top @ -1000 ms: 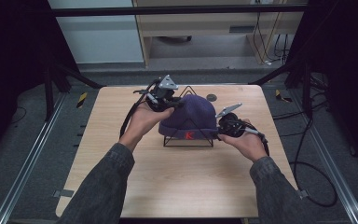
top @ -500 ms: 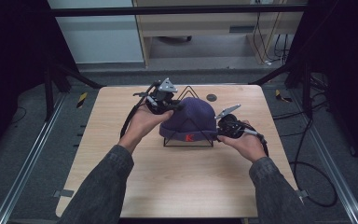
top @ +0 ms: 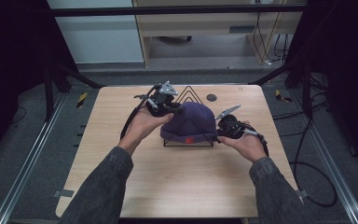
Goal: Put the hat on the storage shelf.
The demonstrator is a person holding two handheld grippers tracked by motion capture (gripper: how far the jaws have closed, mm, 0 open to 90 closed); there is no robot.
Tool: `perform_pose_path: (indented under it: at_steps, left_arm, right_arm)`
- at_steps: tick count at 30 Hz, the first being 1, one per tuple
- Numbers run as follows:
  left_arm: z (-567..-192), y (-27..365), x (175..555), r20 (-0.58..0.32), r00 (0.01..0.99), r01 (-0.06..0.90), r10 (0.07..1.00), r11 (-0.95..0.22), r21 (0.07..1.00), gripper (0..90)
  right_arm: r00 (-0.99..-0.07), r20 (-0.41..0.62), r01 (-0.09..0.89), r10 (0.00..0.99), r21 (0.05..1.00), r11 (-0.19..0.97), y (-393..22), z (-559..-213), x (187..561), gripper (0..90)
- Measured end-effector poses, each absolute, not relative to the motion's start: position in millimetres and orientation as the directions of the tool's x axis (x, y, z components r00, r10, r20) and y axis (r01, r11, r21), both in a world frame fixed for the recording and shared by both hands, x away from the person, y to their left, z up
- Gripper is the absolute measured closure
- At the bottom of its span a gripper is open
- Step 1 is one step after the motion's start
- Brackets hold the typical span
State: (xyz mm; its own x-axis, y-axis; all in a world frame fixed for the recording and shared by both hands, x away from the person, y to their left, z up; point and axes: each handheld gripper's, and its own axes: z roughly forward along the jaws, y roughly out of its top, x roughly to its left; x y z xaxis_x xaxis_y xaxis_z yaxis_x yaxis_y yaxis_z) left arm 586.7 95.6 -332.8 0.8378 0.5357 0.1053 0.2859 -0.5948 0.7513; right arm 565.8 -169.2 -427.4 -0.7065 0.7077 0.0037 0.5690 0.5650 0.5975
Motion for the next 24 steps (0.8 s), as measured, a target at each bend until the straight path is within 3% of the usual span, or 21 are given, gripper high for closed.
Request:
perform_pose_path:
  at_steps: [24]
  left_arm:
    - [-331.6,102.4,582.2,0.09,0.82,0.292,0.566,-0.547,0.785,65.5]
  right_arm:
    - [-0.697,0.008,0.574,0.717,0.607,0.55,-178.8,-424.3,560.5,58.8]
